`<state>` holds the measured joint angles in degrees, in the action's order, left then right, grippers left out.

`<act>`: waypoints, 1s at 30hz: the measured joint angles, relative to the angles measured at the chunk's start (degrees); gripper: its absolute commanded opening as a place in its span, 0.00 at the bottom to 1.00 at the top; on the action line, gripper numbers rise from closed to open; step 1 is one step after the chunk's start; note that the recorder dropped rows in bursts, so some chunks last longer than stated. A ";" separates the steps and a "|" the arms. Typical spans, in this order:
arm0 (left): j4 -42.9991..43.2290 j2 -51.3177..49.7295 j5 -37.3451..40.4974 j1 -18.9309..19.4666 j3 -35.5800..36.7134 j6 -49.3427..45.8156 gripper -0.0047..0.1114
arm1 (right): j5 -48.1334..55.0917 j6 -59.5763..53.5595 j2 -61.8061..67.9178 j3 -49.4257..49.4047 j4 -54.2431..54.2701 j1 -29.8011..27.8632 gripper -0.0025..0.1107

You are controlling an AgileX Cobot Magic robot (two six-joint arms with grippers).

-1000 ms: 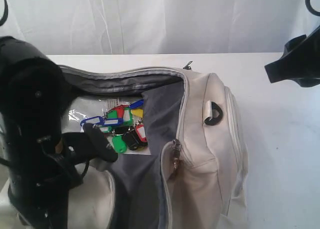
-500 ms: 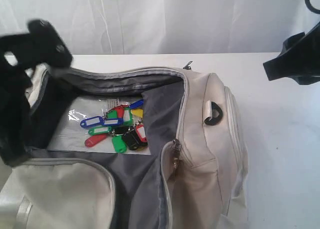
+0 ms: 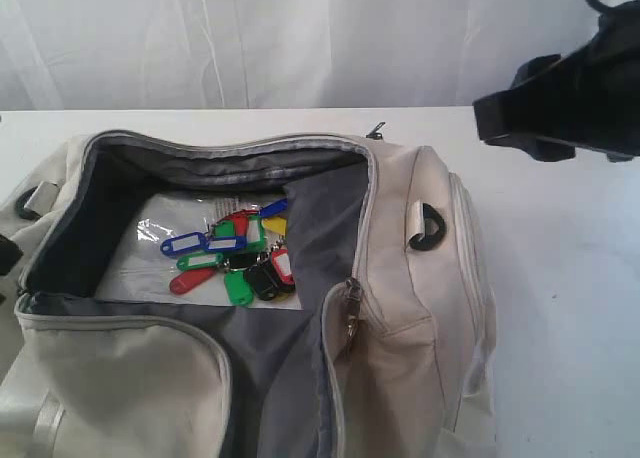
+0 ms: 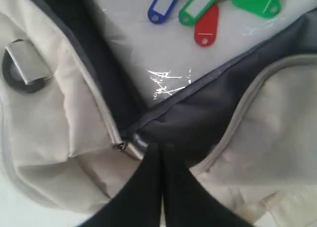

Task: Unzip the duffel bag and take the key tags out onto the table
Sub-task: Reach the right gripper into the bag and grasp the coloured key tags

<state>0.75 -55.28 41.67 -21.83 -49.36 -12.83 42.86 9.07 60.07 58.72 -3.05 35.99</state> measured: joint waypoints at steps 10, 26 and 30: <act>-8.50 2.07 -4.73 0.39 2.61 -3.57 0.04 | 3.84 -18.38 16.26 8.91 20.20 0.00 0.12; -10.43 2.07 -5.08 0.39 2.61 -3.69 0.04 | 10.19 -26.20 46.99 33.79 21.60 12.68 0.25; -10.43 2.07 -5.08 0.39 2.61 -3.69 0.04 | 9.67 -26.41 51.59 34.32 19.86 13.21 0.57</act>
<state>-9.68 -53.21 36.59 -21.44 -46.76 -16.52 52.53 -17.34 111.65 93.04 16.81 49.20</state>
